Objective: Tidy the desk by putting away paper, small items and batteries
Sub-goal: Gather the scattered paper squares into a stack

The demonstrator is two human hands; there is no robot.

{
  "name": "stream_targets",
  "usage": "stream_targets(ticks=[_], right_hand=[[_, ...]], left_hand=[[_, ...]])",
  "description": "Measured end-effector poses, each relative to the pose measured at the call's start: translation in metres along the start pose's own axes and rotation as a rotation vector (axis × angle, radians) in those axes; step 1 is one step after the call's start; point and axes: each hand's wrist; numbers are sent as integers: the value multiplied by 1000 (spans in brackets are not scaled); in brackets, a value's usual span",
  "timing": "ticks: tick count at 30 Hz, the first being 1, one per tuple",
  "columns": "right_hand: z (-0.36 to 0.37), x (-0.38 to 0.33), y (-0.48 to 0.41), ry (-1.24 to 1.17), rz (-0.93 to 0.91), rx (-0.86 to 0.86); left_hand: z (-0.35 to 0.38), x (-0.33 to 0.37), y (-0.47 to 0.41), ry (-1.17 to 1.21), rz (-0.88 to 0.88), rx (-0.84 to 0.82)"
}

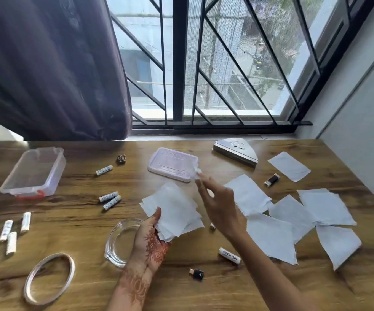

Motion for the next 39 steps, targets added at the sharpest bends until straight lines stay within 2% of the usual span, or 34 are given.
stream_targets(ticks=[3,6,9,13,16,19,22,26,31,34,39], right_hand=[[8,-16,19,14,-177,-113],[15,-19,37,149,-288,-193],[21,-16,50,231,-356,-232],[22,-13,60,363,-366,-327],[13,-16,56,256,-278,-329],[-1,-2,41,177,-71,-231],[-14,36,22,352,126,-123],[-22,81,5,566,334,-166],[-19,94,3,741,428,-214],[-16,96,8,803,334,-177],[-24,99,6,688,296,-166]], left_hand=[[0,0,-3,-6,-17,-21],[4,0,-3,65,-40,-87],[7,0,-2,115,-77,-123],[12,-1,0,57,-173,-123],[14,-5,-3,25,-178,-85],[16,-7,-8,59,-124,-79],[16,-8,-10,18,-92,-63],[16,-10,-12,-17,-81,-43],[19,-14,-13,-6,-81,-48],[20,-14,-15,21,-73,-41],[21,-13,-13,18,-76,-65]])
Point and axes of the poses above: each hand's wrist, its own y-axis away from the middle knuckle, its own z-axis out of the palm, x = y × z, and after that the axes turned 2 degrees about -z, right-handed
